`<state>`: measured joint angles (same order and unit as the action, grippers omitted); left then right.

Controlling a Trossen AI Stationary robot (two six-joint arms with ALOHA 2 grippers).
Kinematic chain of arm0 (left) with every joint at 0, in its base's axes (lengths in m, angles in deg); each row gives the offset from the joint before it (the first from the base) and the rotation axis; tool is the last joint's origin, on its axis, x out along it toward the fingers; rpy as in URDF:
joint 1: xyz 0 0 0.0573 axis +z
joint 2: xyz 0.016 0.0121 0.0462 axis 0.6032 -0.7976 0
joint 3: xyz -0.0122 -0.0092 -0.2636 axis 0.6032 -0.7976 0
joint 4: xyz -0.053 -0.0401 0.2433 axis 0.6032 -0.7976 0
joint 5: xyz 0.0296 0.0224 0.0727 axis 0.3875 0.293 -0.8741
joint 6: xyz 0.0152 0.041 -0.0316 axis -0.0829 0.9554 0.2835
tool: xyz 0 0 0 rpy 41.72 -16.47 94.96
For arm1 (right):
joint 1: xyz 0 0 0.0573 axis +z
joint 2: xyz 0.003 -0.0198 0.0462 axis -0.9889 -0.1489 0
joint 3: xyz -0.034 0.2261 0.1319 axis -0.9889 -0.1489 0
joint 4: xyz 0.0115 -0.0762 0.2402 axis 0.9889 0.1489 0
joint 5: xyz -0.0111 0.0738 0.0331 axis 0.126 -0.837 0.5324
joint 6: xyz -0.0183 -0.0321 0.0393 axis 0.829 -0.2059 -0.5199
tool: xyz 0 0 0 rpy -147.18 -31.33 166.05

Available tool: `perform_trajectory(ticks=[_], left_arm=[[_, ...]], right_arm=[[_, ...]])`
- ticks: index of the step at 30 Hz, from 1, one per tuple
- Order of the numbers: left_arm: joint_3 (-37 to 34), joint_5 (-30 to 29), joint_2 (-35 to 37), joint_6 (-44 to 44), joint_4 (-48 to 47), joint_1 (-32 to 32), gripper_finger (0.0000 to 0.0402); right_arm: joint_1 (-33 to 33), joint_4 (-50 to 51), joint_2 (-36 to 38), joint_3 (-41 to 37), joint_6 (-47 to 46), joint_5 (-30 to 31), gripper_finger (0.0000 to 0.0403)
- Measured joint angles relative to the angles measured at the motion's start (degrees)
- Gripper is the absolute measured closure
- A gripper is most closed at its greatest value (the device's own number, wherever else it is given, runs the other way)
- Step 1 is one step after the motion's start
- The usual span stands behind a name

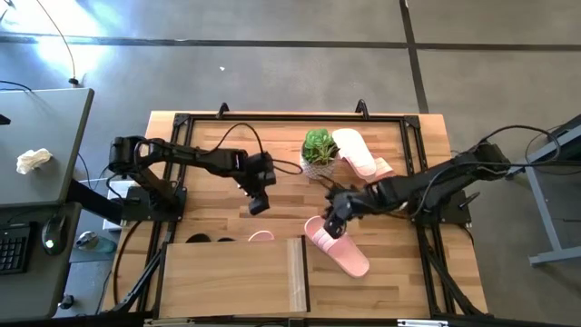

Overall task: Pick and place slides into the shelf
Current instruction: Adjust the shelf on the table

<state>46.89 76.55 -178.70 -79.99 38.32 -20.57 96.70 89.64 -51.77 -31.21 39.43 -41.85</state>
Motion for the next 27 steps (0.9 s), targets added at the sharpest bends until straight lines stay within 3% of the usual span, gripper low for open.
perform_trajectory(ticks=[9,13,27], left_arm=[[0.0,4.3,0.0,-1.8,0.3,0.3,0.0200],[0.0,5.2,0.0,-2.6,0.1,0.3,0.0207],[0.0,7.7,0.0,-2.4,-0.7,0.3,0.0211]], right_arm=[[-2.1,-15.3,-7.4,0.0,3.5,-9.6,0.0397],[-1.7,-19.1,-9.2,0.0,3.0,-10.0,0.0392],[2.2,-18.5,-9.4,0.0,5.4,-11.1,0.0402]])
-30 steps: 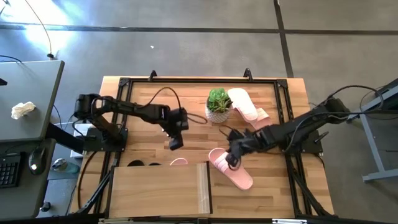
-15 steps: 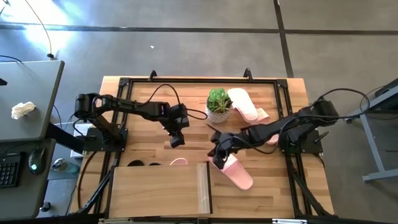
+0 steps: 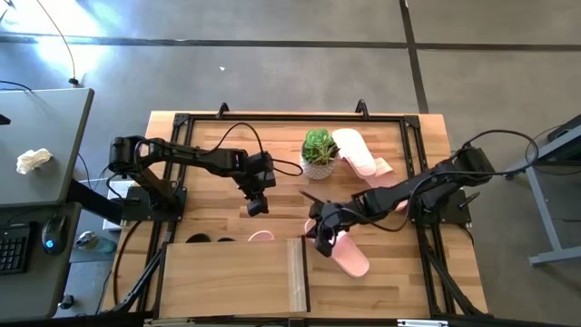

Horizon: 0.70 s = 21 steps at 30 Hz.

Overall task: Pick and place slides into the shelf
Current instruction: Adjust the shelf on the table

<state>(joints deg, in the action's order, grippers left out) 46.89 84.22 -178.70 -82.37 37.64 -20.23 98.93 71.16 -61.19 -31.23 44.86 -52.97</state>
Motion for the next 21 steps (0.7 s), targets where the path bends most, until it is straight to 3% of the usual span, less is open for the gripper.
perform_trajectory(ticks=[13,21], left_arm=[[0.0,0.5,0.0,0.2,-0.9,0.0,0.0213],[0.0,0.5,0.0,0.2,-0.9,0.0,0.0213]], right_arm=[[1.3,-1.0,0.0,0.0,4.7,-2.6,0.0403],[-0.8,3.5,0.0,0.0,0.9,5.5,0.0403]])
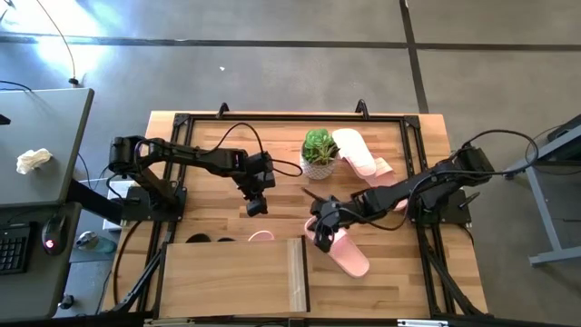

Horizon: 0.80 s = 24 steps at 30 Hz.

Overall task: Pick and place slides into the shelf
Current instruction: Adjust the shelf on the table

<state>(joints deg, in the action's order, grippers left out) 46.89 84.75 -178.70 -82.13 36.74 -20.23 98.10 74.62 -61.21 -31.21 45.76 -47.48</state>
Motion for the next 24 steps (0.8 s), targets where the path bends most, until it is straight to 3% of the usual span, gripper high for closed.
perform_trajectory(ticks=[8,24], left_arm=[[0.0,0.1,0.0,0.2,-0.6,0.0,0.0213],[0.0,0.0,0.0,0.8,-1.0,0.0,0.0213]], right_arm=[[-0.7,-5.1,0.0,0.0,1.4,-0.7,0.0403],[1.4,-5.6,0.0,0.0,6.4,-5.2,0.0403]])
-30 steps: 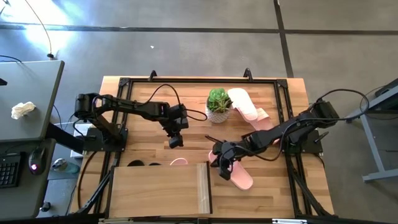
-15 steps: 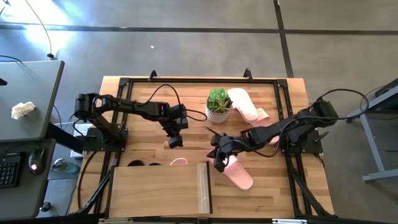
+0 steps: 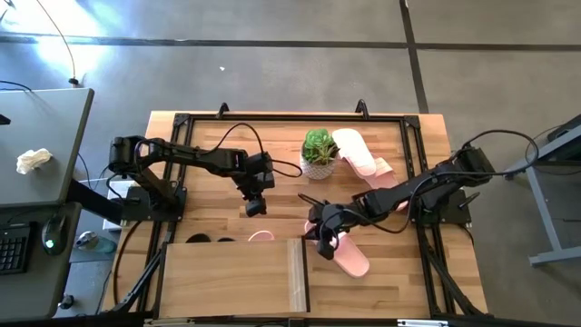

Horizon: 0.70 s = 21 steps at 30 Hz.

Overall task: Pick and place slides into the shelf
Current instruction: Adjust the shelf on the table

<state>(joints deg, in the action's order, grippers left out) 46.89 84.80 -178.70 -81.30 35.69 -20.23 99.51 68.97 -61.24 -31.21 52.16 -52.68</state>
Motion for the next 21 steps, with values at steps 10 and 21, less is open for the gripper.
perform_trajectory(ticks=[10,21], left_arm=[[0.0,-0.1,0.0,0.0,0.0,0.0,0.0213],[0.0,-0.1,0.0,0.0,-0.1,0.0,0.0213]], right_arm=[[-0.3,-1.2,0.0,0.0,0.1,3.6,0.0403],[-0.1,-2.8,0.0,0.0,2.6,-1.0,0.0403]])
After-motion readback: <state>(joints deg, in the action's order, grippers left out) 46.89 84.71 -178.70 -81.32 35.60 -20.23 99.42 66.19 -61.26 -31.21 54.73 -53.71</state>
